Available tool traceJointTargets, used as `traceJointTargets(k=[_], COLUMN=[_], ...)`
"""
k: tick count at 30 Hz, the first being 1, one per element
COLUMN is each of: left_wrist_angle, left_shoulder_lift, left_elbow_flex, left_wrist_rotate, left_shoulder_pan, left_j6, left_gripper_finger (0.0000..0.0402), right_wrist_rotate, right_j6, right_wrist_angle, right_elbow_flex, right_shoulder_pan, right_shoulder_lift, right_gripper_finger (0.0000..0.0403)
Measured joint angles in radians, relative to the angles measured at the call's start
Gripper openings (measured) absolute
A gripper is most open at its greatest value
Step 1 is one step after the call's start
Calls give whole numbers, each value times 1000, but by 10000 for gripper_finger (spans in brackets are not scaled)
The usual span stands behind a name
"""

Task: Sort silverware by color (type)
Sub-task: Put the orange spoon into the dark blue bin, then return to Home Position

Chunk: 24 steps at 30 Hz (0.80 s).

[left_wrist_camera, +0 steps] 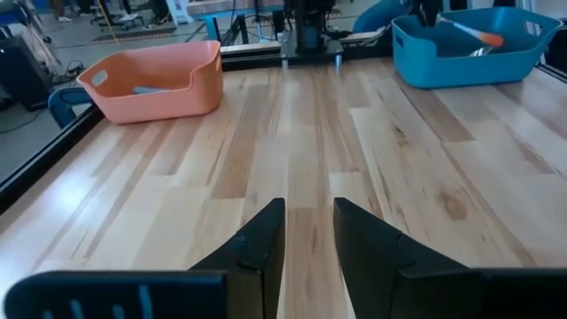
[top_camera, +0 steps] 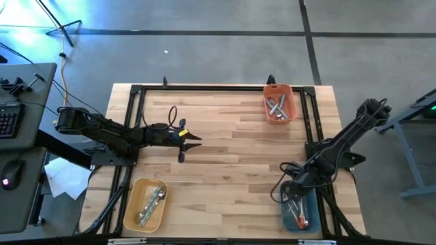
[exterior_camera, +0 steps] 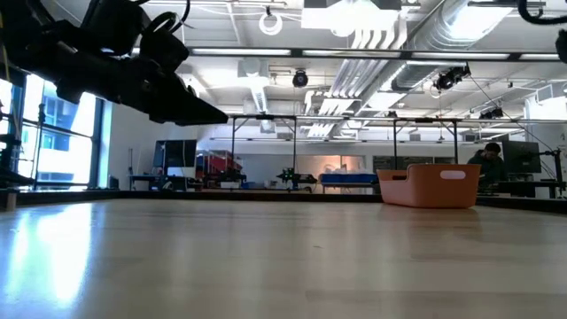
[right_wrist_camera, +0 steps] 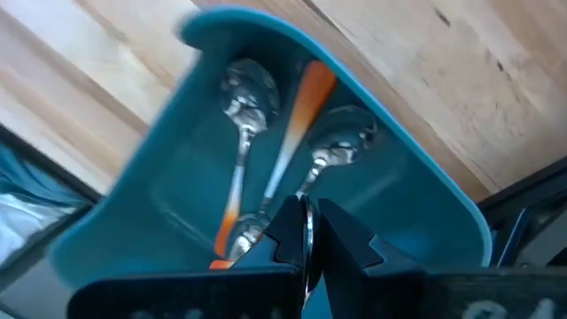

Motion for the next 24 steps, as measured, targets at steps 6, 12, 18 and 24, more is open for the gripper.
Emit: traceJointTargets(k=[6,12,18,24], left_wrist_angle=[0,0,-1,-79], left_shoulder_lift=[0,0,-38,-169], left_elbow_flex=[0,0,0,1], left_wrist_rotate=[0,-21,-44,-60], left_shoulder_pan=[0,4,4,4], left_j6=[-18,-21,-52,-34], left_gripper_finger=[87,87,87,87], right_wrist_rotate=[-44,-42,-31,90], right_j6=[1,0,-33,-145], right_wrist_angle=[49,71,65,-58], right_elbow_flex=[-61,-61,-57,79], right_shoulder_pan=[0,0,0,0], right_shoulder_lift=[0,0,-3,-3], right_gripper_finger=[6,41,105,102])
